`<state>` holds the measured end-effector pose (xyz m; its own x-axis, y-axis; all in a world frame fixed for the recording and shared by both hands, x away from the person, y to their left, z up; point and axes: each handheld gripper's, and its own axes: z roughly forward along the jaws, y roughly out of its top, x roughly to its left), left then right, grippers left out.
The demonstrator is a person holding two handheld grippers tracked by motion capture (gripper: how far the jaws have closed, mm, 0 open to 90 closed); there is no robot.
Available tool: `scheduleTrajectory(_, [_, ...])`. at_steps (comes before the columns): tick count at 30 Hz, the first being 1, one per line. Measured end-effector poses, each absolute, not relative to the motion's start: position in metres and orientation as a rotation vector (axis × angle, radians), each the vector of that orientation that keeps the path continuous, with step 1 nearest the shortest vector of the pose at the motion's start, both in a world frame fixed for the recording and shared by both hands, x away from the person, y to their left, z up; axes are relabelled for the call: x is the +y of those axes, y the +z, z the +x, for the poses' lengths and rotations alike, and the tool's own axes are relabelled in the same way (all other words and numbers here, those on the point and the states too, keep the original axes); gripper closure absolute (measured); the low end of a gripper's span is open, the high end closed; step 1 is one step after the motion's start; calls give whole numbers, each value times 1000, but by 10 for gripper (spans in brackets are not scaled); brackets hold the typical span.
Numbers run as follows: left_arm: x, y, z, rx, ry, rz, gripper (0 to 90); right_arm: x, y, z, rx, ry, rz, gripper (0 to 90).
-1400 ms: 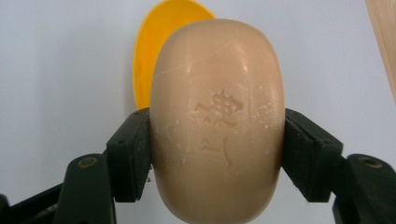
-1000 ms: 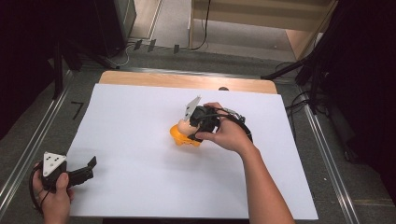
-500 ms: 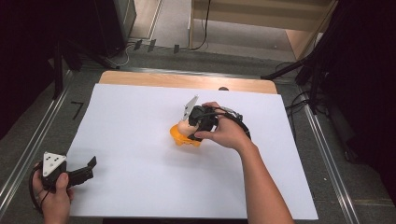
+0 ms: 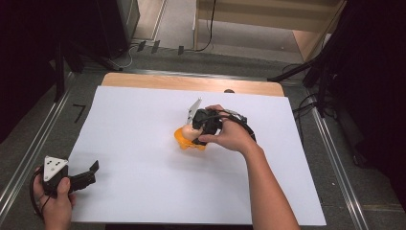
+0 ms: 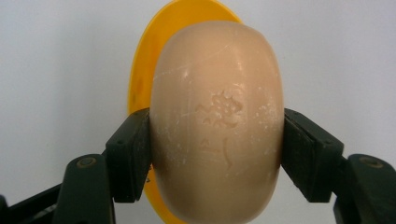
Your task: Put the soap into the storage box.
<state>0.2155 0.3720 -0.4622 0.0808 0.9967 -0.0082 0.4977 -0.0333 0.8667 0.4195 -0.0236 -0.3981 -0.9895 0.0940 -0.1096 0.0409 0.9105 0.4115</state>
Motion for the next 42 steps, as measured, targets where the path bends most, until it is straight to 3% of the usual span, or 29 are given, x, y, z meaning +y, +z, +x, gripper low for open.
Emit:
scheduleTrajectory(21, [372,-462,216,1508,867,1629,0,-39,-385,415,2895,741,219,283])
scheduleTrajectory(32, [372,-462,216,1508,869,1632,0,-67,-382,411,2846,808,399,176])
scheduleTrajectory(42, [372,-462,216,1507,870,1635,0,-99,-382,402,2783,872,676,135])
